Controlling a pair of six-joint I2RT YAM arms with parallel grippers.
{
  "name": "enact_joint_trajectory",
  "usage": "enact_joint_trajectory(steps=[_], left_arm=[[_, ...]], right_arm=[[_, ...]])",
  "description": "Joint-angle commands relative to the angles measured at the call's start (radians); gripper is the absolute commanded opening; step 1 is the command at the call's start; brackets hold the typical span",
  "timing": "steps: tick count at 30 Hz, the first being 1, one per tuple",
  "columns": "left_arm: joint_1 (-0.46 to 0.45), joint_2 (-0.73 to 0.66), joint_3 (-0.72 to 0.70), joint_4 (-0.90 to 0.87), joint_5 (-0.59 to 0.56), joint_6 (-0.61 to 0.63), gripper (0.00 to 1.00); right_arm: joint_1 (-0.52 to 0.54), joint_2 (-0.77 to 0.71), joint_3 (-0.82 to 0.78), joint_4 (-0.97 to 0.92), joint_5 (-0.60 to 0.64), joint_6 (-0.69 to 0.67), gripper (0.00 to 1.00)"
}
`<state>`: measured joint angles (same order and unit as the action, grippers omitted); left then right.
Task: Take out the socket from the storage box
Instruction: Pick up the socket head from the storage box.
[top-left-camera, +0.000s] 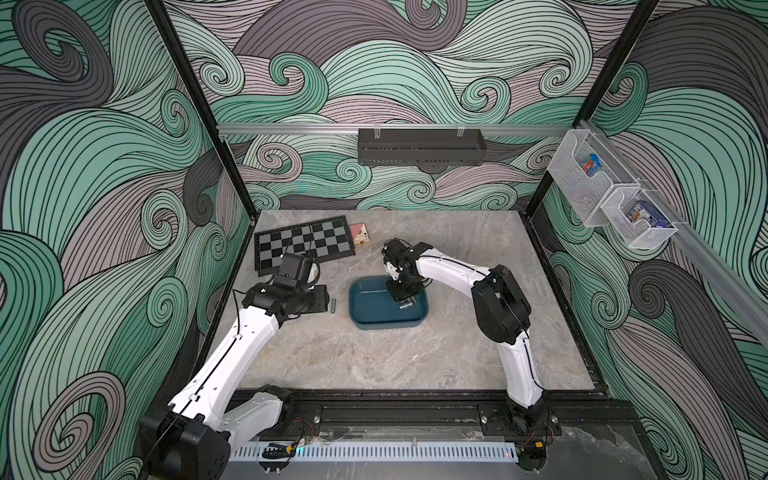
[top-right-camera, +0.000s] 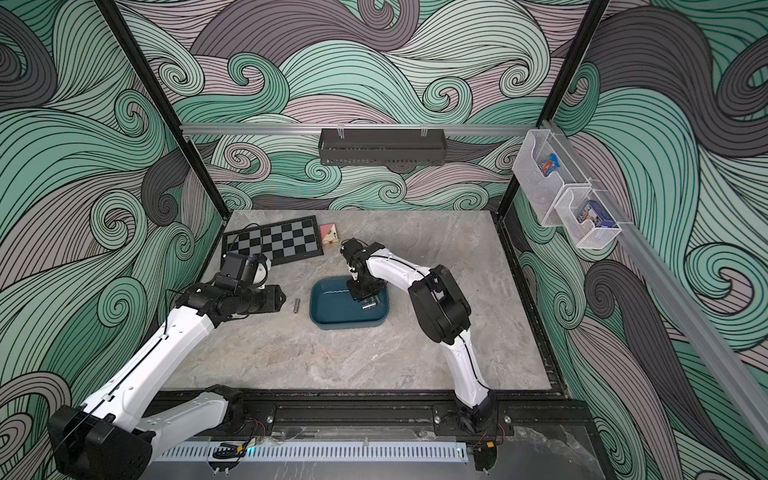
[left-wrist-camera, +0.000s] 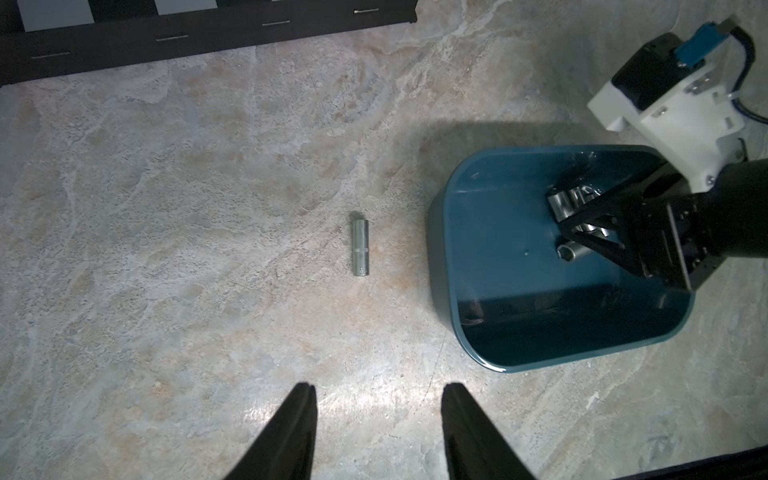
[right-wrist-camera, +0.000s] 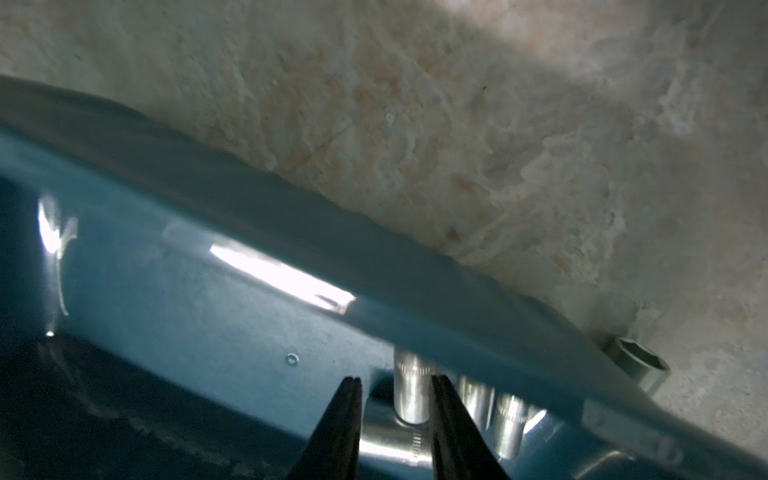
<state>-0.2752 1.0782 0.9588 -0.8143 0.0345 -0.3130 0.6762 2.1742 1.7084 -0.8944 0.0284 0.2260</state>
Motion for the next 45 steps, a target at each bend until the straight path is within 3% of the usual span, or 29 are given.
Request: enact_joint_trajectory(steps=[1,10,18,37,45], left_arm=[[0.002,0.006,0.010,0.007,0.004,0.020,0.52],[0.002,0.009,0.010,0.007,0.004,0.024,0.52],[0.002,0.011,0.011,0.007,0.004,0.024,0.52],[-0.002,0.034,0.016,0.000,0.007,0.026,0.52],[-0.004,0.030,0.020,-0.005,0.007,0.025,0.52]], right_arm=[[0.007,0.032,0.019,-0.008,0.041,0.001,0.32],[0.007,0.075,0.009,0.036,0.074,0.018,0.30],[0.014,0.060,-0.014,0.051,0.083,0.027,0.23],[0.020,-0.213,-0.033,0.037,0.025,0.030,0.16],[-0.100,-0.352,-0.064,0.032,0.018,0.024,0.16]])
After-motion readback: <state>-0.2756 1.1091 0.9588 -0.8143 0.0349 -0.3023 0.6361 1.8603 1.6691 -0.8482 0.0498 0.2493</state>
